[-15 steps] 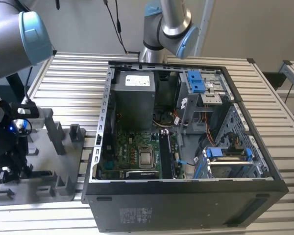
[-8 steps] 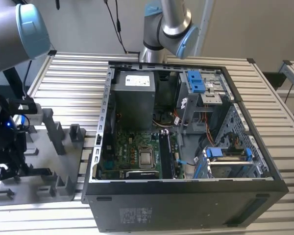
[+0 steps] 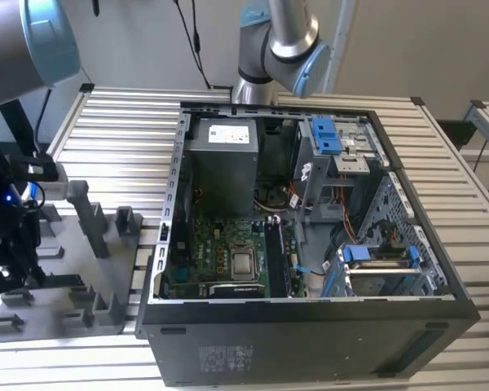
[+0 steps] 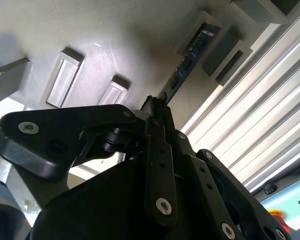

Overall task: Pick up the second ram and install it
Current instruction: 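Pick up the second ram and move it above second insertion slot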

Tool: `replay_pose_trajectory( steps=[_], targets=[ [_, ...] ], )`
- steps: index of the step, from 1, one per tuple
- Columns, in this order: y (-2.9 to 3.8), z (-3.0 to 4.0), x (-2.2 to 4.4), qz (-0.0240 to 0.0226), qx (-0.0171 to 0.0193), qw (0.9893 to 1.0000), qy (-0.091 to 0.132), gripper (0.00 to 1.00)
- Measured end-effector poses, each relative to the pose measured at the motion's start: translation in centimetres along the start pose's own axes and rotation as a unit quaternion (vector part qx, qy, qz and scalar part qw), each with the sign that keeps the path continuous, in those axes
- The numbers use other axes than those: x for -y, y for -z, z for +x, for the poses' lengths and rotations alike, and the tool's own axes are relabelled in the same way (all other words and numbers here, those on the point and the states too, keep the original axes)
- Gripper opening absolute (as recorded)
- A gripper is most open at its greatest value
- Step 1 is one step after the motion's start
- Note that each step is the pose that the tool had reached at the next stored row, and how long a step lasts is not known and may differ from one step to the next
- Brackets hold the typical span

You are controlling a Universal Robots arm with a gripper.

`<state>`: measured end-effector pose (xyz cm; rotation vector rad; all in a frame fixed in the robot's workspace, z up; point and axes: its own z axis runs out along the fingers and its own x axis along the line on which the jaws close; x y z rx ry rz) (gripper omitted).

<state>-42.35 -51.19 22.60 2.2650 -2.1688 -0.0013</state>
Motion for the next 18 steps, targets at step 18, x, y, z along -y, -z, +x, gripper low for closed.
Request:
replay_pose_trajectory(
  steps=[18],
  targets=[
    [3.33, 0.01, -0.01, 0.0000, -0.0001, 1.0000, 0.000, 0.14]
  ],
)
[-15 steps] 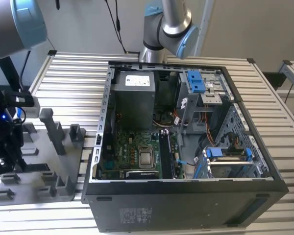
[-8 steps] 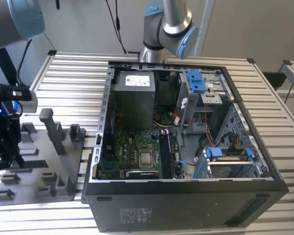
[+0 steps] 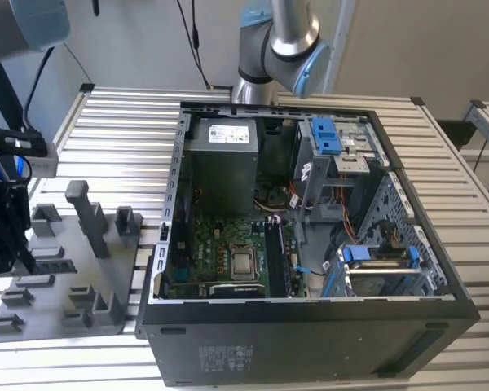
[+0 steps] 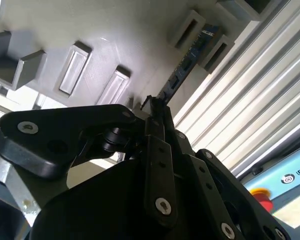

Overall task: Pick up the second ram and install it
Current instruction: 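Pick up the second ram and move it above second insertion slot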

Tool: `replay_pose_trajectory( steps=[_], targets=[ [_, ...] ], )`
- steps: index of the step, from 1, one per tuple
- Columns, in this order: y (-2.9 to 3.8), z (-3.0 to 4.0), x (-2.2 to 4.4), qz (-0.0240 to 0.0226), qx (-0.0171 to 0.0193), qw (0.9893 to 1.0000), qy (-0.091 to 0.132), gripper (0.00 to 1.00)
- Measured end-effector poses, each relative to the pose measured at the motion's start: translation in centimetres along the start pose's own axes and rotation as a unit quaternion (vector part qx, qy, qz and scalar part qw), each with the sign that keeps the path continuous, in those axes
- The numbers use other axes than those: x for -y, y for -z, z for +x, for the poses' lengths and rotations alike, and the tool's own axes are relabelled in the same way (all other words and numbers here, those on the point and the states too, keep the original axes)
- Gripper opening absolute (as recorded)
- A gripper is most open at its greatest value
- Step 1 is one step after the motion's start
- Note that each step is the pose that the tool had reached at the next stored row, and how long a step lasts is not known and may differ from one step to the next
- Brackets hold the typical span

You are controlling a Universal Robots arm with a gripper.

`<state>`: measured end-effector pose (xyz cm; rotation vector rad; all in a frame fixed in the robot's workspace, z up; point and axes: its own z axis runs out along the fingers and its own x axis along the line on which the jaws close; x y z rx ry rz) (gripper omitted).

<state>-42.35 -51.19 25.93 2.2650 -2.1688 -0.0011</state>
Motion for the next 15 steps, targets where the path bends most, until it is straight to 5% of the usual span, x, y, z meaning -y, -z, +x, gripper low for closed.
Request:
replay_pose_trajectory(
  steps=[15],
  targets=[
    [3.01, 0.01, -0.01, 0.0000, 0.0000, 1.0000, 0.000, 0.14]
  ],
)
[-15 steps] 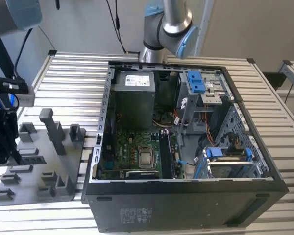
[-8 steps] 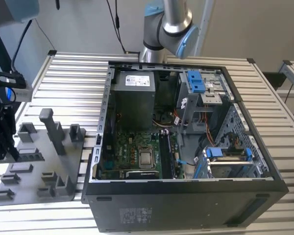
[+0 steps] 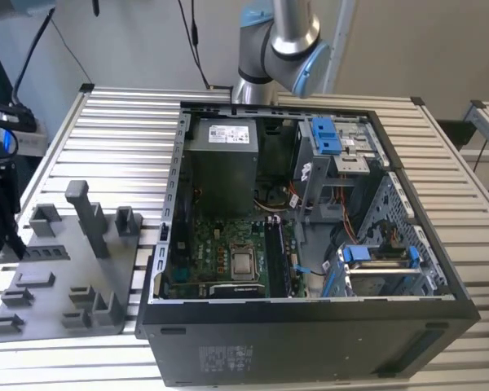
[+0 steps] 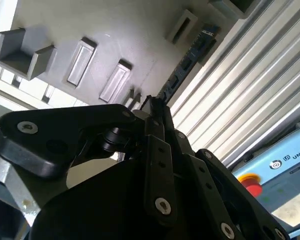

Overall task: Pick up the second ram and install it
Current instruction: 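Pick up the second ram and move it above second insertion slot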

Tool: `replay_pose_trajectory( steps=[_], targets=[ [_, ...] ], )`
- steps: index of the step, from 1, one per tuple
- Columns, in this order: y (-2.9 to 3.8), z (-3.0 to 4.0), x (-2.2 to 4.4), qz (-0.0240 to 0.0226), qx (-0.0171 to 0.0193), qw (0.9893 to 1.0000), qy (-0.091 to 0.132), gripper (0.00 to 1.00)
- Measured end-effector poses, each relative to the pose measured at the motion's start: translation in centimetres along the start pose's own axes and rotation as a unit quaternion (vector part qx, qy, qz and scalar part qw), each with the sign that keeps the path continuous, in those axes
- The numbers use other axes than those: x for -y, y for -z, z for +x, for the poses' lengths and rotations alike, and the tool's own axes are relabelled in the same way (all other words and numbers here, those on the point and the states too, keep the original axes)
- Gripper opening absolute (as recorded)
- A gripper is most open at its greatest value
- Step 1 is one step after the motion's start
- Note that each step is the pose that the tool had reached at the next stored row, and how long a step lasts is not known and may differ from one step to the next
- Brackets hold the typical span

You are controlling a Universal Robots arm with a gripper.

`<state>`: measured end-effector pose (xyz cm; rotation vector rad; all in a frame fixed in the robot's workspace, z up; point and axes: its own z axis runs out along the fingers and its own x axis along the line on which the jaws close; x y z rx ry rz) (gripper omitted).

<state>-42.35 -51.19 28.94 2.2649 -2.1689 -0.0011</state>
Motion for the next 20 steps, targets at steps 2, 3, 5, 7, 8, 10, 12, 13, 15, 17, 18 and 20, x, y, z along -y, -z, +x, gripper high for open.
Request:
replay_pose_trajectory(
  steps=[2, 3, 5, 7, 8, 10, 12, 13, 15, 17, 18, 20],
  targets=[
    [0.47, 0.00, 0.00, 0.0000, 0.0000, 1.0000, 0.000, 0.14],
    [0.64, 0.00, 0.00, 0.0000, 0.0000, 1.0000, 0.000, 0.14],
    [0.92, 0.01, 0.00, 0.0000, 0.0000, 1.0000, 0.000, 0.14],
    [1.16, 0.01, 0.00, 0.0000, 0.0000, 1.0000, -0.001, 0.14],
    [1.30, 0.01, 0.00, 0.0000, 0.0000, 1.0000, -0.001, 0.14],
    [1.59, 0.01, -0.01, -0.0001, 0.0000, 1.0000, -0.001, 0.14],
    [1.88, 0.01, -0.01, 0.0000, 0.0000, 1.0000, -0.002, 0.14],
    [2.02, 0.01, -0.01, -0.0001, 0.0000, 1.0000, -0.002, 0.14],
    [2.33, 0.01, -0.01, 0.0000, 0.0000, 1.0000, -0.002, 0.14],
    [2.69, 0.01, -0.01, 0.0000, 0.0000, 1.0000, -0.002, 0.14],
    [2.86, 0.01, -0.01, 0.0000, 0.0000, 1.0000, -0.002, 0.14],
    [3.21, 0.01, -0.02, 0.0000, 0.0000, 1.0000, -0.002, 0.14]
  ],
)
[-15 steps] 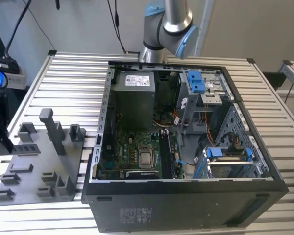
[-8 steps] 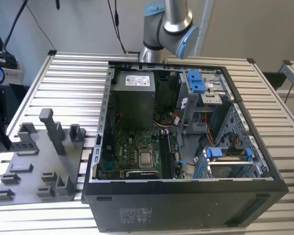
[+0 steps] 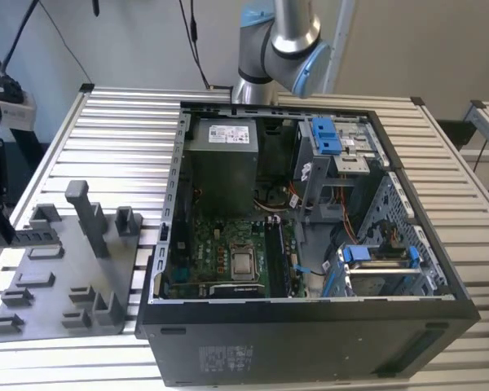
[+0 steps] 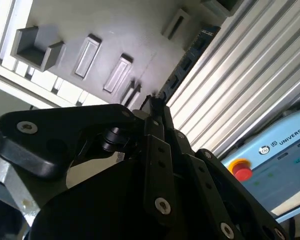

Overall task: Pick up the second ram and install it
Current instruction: 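Pick up the second ram and move it above second insertion slot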

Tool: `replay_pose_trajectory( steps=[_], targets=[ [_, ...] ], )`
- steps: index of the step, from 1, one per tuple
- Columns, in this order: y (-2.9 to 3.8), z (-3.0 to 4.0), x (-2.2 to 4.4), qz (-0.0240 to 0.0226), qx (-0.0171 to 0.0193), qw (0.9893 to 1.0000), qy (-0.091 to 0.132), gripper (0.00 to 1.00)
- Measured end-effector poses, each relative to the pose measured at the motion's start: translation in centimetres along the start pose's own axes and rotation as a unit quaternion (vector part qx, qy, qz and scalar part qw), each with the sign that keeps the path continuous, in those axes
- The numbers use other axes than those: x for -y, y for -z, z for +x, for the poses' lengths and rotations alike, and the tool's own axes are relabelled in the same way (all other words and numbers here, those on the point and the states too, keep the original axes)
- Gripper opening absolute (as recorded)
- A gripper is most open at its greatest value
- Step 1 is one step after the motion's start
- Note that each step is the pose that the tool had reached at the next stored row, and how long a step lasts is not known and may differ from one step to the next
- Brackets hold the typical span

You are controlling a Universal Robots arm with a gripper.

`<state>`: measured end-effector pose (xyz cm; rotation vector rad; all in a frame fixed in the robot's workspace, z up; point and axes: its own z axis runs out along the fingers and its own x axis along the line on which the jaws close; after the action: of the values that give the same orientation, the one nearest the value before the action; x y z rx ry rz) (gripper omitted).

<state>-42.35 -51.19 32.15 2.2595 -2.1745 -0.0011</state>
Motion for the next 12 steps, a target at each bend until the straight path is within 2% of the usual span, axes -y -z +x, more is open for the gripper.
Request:
replay_pose_trajectory(
  steps=[12],
  targets=[
    [2.18, 0.01, -0.01, 0.0000, 0.0000, 1.0000, 0.000, 0.14]
  ],
)
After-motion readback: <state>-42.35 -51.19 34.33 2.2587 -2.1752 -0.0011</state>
